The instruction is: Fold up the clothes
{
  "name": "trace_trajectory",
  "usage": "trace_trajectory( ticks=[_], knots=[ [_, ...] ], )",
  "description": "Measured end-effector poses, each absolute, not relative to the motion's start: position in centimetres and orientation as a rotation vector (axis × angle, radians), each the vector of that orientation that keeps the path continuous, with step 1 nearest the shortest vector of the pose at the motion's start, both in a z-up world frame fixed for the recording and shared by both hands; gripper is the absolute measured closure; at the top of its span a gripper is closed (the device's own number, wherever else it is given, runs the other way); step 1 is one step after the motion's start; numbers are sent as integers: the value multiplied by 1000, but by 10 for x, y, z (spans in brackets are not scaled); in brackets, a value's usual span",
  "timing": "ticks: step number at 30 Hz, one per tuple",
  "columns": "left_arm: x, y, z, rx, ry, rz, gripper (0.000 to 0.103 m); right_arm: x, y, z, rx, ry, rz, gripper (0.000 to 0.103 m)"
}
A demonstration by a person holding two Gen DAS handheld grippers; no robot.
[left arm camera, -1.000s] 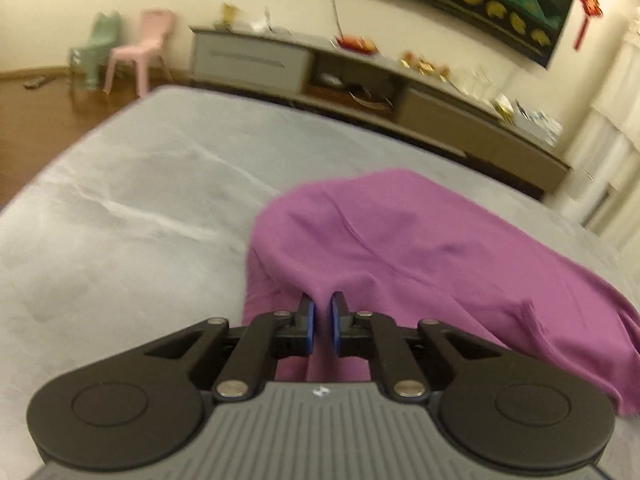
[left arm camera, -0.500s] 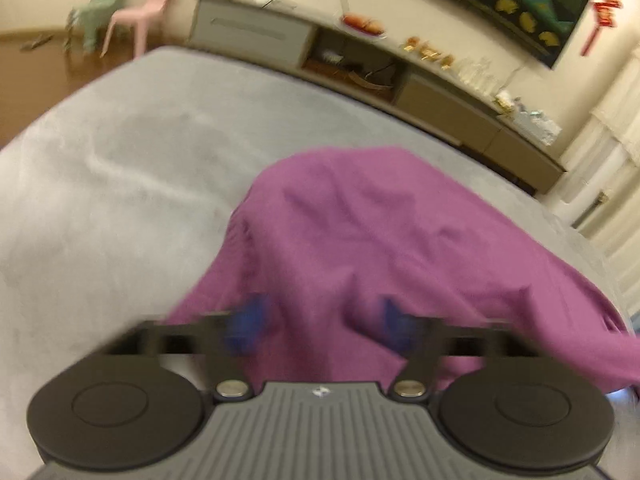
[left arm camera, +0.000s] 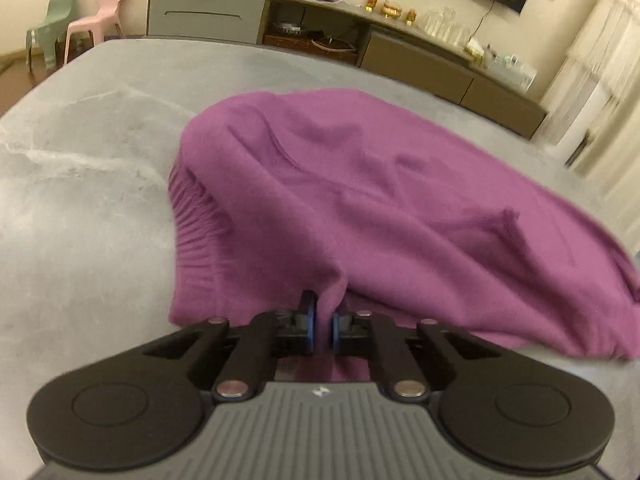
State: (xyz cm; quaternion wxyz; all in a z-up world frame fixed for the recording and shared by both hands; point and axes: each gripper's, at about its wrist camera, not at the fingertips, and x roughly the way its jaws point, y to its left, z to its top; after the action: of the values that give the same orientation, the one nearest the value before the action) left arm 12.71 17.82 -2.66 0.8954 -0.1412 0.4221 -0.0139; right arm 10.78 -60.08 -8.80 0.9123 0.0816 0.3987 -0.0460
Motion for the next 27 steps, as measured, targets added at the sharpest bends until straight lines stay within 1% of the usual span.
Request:
trace_trajectory(
  ticks=[3, 6, 8, 10, 11, 14, 16, 17, 18, 19, 20, 21, 22, 23, 24, 27],
  knots=[
    [119, 199, -1, -394, 761, -58, 97, 101, -606, -69, 260, 749, -35, 103],
    [116, 229, 45, -502, 643, -63, 98, 82, -621, -21, 442, 602, 70, 103],
    [118, 249, 77, -543, 593, -57, 98, 74, -628, 11, 465, 544, 84, 103],
    [128, 257, 94, -488, 612, -34, 98, 79, -630, 23, 387, 585, 46, 103],
    [134, 257, 89, -446, 660, -29, 98, 84, -629, 17, 349, 637, 19, 103],
    [145, 254, 54, -309, 826, 9, 97, 99, -622, -31, 220, 882, 17, 103],
    [138, 253, 29, -252, 895, 35, 96, 95, -615, -63, 168, 1018, 66, 103],
    [135, 253, 21, -246, 915, 41, 94, 92, -612, -76, 146, 1070, 88, 103],
    [127, 255, 16, -250, 919, 44, 92, 88, -609, -81, 114, 1084, 82, 90],
    [122, 256, 14, -256, 906, 56, 83, 84, -607, -79, 97, 1064, 74, 76],
    [118, 257, 16, -264, 883, 74, 70, 83, -609, -71, 113, 1024, 71, 69],
    [115, 259, 20, -278, 848, 94, 62, 82, -611, -63, 130, 984, 69, 52],
    [114, 259, 24, -299, 811, 110, 44, 87, -613, -55, 161, 938, 66, 39],
    [112, 260, 27, -321, 774, 124, 37, 92, -615, -47, 192, 892, 64, 34],
    [111, 260, 29, -342, 737, 138, 36, 97, -617, -40, 220, 850, 61, 27],
    [127, 255, 31, -339, 739, 120, 36, 135, -605, -51, 209, 867, 50, 26]
  ],
)
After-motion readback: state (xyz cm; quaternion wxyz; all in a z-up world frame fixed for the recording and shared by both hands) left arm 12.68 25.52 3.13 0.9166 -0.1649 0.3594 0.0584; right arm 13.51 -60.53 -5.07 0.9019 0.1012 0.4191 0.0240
